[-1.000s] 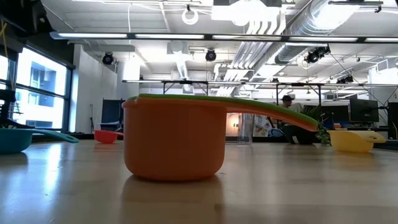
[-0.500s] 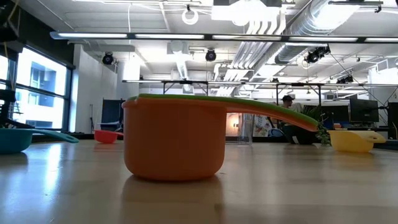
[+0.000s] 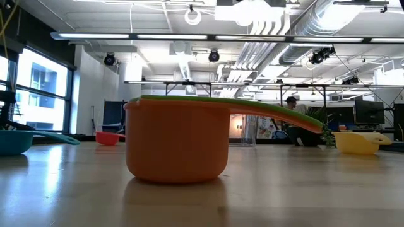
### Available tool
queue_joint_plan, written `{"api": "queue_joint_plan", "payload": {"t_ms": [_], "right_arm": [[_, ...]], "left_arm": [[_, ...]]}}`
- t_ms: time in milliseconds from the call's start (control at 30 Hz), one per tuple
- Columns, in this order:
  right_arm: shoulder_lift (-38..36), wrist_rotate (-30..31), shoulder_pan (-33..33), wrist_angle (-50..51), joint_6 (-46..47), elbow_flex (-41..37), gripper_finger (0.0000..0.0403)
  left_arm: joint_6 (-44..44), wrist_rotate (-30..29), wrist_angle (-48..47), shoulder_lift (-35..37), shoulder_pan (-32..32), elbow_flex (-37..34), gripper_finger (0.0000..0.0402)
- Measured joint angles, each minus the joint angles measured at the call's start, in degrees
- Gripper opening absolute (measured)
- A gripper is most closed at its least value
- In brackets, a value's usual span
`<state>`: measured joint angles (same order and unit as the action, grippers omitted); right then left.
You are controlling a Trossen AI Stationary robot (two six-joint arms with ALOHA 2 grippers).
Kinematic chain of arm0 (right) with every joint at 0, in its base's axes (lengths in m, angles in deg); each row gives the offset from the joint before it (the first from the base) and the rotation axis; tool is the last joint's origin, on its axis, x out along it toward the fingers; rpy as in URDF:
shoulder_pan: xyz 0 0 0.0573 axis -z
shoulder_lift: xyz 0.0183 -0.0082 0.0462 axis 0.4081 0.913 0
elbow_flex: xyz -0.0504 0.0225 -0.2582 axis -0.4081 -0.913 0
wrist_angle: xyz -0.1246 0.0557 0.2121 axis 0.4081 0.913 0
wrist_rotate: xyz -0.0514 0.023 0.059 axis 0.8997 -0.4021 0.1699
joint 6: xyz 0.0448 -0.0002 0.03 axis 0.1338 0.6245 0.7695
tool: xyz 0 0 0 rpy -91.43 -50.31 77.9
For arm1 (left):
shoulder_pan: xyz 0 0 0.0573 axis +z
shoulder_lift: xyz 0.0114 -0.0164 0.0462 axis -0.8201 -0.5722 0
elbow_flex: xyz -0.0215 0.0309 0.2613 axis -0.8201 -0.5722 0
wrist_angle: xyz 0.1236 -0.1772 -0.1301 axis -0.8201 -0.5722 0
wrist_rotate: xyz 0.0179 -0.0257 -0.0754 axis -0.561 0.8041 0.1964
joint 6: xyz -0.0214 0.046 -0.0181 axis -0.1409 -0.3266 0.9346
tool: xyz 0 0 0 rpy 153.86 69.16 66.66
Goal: Nest measuring cups in basket
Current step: Stack the dark blue measuring cup in the green measuring cup
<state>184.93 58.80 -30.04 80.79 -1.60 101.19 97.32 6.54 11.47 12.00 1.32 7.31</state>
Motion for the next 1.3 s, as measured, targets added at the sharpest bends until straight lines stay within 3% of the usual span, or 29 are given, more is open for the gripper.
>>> {"api": "queue_joint_plan", "payload": {"t_ms": [1300], "right_arm": [[0.02, -1.7, -0.04, 0.0, 0.18, 0.0, 0.0101]], "left_arm": [[-1.09, 0.04, 4.58, -13.74, 0.13, 0.05, 0.0138]]}}
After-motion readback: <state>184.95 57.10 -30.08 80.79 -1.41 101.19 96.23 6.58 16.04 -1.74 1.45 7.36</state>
